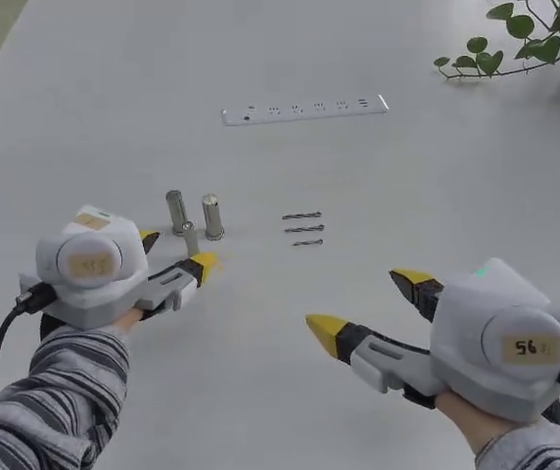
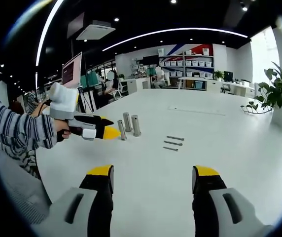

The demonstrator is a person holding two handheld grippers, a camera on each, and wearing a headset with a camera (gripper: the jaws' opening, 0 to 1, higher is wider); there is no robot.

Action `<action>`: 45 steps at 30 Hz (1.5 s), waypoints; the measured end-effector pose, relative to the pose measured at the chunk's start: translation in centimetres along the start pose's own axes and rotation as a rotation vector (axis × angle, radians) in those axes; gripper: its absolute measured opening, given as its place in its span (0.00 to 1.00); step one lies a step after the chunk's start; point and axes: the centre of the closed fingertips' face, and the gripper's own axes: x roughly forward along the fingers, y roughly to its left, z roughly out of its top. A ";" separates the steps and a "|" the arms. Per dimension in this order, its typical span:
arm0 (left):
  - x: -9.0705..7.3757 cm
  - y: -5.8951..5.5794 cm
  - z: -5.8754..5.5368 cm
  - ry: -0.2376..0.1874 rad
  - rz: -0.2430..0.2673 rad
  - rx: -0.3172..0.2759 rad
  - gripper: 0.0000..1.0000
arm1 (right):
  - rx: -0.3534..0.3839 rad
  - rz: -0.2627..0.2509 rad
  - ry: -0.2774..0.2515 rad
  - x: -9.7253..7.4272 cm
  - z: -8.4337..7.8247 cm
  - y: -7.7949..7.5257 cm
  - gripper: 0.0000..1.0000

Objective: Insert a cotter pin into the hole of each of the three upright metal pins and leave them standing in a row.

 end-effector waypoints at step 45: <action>0.0 -2.9 -0.4 0.021 -0.067 0.004 0.05 | 0.048 -0.031 0.024 0.1 0.5 -0.8 0.56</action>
